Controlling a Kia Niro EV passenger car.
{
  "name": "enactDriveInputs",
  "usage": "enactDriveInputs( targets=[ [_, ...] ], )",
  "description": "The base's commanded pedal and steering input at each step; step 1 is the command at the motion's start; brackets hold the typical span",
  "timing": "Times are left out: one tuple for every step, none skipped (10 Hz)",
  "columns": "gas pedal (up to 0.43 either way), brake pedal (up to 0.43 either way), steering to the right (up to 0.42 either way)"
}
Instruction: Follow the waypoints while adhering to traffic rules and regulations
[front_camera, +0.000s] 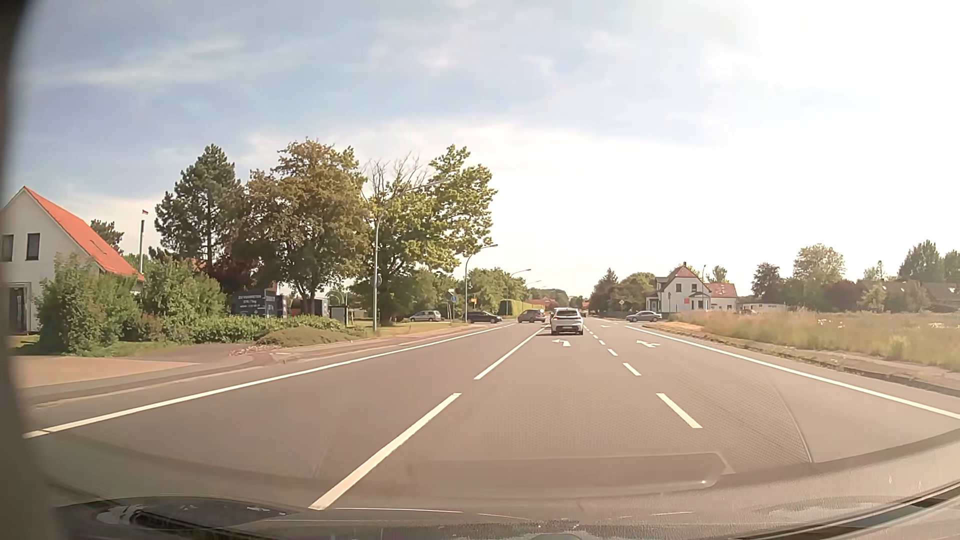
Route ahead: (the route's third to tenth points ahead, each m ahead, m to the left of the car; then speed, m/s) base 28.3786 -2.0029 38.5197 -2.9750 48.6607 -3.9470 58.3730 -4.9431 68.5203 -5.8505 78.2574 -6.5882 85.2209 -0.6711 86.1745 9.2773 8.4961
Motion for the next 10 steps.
enactDriveInputs(
  targets=[
    [0.000,0.000,0.047],
    [0.000,0.000,0.047],
    [0.000,0.006,0.047],
    [0.000,0.006,0.046],
    [0.000,0.018,0.042],
    [0.000,0.030,0.036],
    [0.000,0.037,0.030],
    [0.000,0.037,0.025],
    [0.000,0.037,0.023],
    [0.000,0.006,0.021]
  ],
)
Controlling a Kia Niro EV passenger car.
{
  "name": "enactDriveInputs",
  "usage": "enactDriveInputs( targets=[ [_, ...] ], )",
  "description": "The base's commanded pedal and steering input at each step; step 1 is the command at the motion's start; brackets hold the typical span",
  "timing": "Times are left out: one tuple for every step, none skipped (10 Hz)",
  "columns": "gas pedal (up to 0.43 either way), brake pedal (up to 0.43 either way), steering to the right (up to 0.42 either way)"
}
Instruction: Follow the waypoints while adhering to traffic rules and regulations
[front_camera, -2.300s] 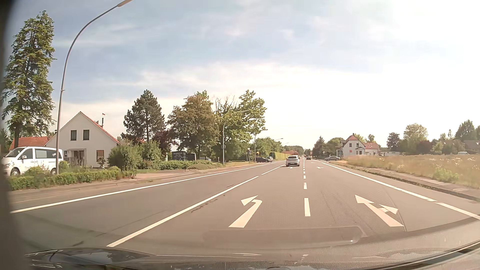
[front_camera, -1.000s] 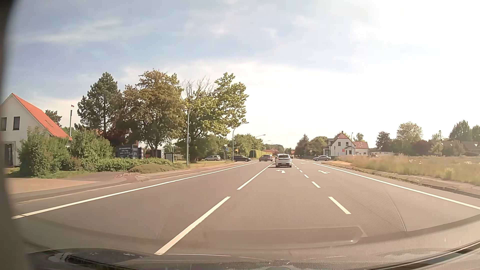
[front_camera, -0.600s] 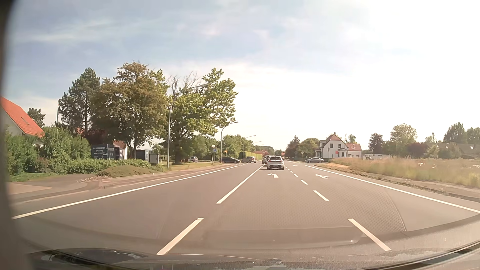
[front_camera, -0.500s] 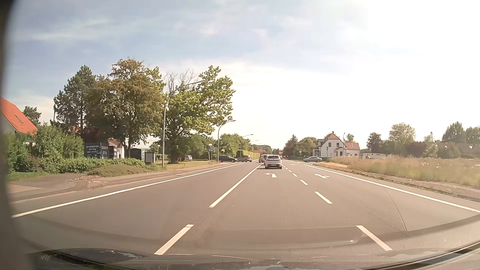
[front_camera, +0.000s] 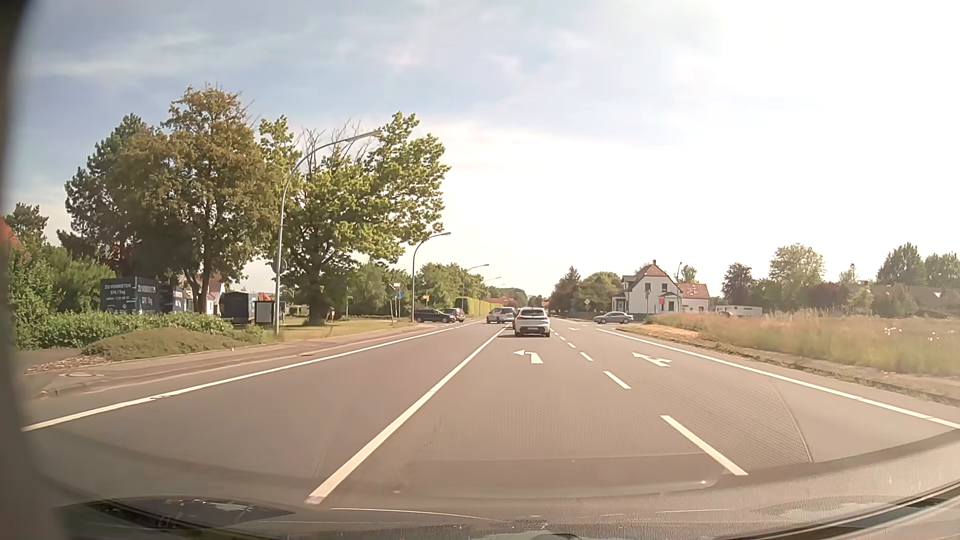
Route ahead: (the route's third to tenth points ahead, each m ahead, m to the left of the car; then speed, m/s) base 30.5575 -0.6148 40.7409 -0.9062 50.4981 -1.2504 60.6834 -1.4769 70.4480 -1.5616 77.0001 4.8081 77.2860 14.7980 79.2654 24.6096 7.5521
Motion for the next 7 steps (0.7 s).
enactDriveInputs(
  targets=[
    [0.000,0.000,0.020],
    [0.000,0.000,0.019],
    [0.000,0.000,0.016],
    [0.000,0.000,0.015],
    [0.000,0.000,0.011],
    [0.020,0.000,0.008],
    [0.079,0.000,0.004]
  ],
)
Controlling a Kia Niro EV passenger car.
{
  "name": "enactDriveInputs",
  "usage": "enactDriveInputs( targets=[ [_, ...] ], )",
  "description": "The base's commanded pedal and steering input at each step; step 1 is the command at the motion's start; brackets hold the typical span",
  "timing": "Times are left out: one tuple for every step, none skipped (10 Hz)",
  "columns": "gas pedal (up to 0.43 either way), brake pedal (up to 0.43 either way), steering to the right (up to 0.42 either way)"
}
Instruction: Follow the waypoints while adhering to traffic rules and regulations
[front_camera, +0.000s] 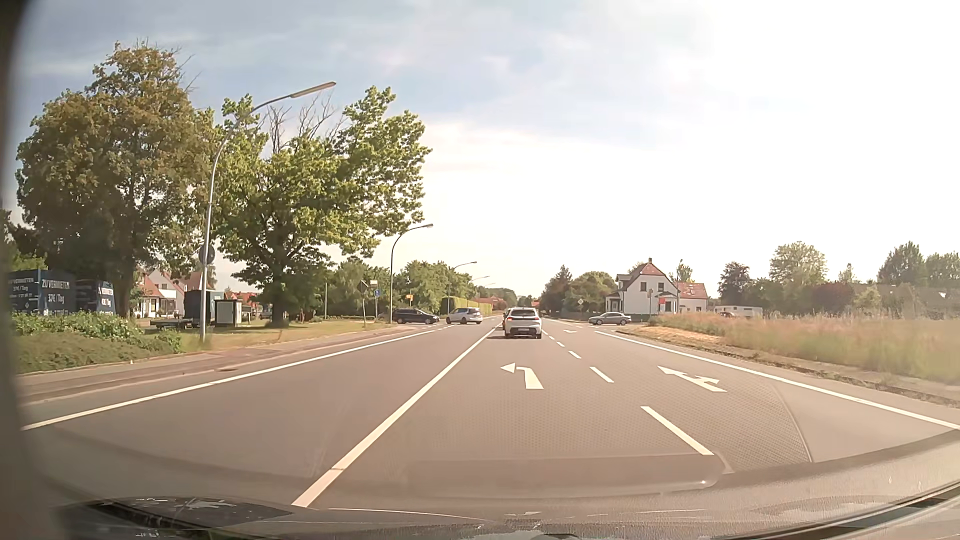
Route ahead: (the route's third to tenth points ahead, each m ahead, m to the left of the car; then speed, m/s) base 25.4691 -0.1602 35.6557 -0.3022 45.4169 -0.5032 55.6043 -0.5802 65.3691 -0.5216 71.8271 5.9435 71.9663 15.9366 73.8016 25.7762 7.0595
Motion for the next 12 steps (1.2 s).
enactDriveInputs(
  targets=[
    [0.110,0.000,0.003],
    [0.118,0.000,0.002],
    [0.130,0.000,0.002],
    [0.130,0.000,0.002],
    [0.130,0.000,0.002],
    [0.118,0.000,0.001],
    [0.118,0.000,0.001],
    [0.110,0.000,0.001],
    [0.098,0.000,0.001],
    [0.087,0.000,0.001],
    [0.079,0.000,0.000],
    [0.079,0.000,0.000]
  ],
)
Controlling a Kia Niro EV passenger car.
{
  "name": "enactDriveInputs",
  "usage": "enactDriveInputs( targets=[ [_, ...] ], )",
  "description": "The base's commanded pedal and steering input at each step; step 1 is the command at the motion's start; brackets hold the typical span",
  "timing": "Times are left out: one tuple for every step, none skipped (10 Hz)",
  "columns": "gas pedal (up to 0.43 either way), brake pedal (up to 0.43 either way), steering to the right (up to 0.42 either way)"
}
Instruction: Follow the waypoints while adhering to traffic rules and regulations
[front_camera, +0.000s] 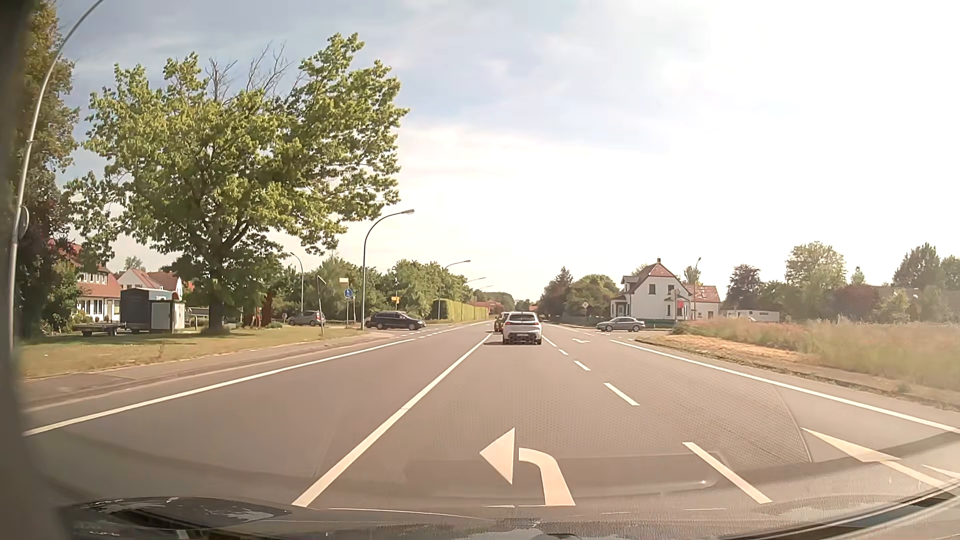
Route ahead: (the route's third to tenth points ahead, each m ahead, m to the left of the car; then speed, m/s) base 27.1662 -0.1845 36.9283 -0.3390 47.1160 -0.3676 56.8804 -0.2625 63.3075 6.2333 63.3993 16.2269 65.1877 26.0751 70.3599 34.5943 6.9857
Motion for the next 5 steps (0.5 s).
enactDriveInputs(
  targets=[
    [0.079,0.000,0.000],
    [0.079,0.000,-0.001],
    [0.079,0.000,-0.001],
    [0.079,0.000,-0.001],
    [0.067,0.000,-0.001]
  ],
)
